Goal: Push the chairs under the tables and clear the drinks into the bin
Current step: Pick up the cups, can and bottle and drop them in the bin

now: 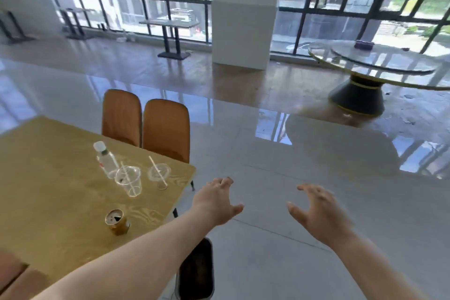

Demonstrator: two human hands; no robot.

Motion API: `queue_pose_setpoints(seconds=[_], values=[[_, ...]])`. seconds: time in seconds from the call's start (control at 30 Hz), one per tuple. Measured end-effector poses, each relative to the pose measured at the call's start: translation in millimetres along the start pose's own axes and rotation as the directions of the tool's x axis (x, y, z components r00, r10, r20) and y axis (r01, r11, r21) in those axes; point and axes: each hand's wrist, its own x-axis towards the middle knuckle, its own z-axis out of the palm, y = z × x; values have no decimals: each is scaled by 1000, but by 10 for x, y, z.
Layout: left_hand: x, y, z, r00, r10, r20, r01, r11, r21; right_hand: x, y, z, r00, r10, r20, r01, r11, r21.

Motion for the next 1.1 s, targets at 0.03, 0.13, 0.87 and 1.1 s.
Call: queue_pose_setpoints(seconds=[0.03, 0.13, 0.87, 1.1], values=[[2, -150, -40, 997, -77, -16, 77, 997, -5, 245, -85, 59, 997, -66, 27, 66, 998, 0], [-131, -675, -177, 952, -300, -64, 299, 954, -24, 870, -547, 304, 957, -262, 126, 262, 965, 15], [106, -3415, 1032, 382, -924, -19, 812, 345, -472, 2983, -3018, 2919, 624, -580, 524, 613, 779, 131], [266, -3331, 1175, 261, -964, -47, 857, 254, -449, 3463, -3354, 3457, 481, -619, 621, 741, 665, 89]])
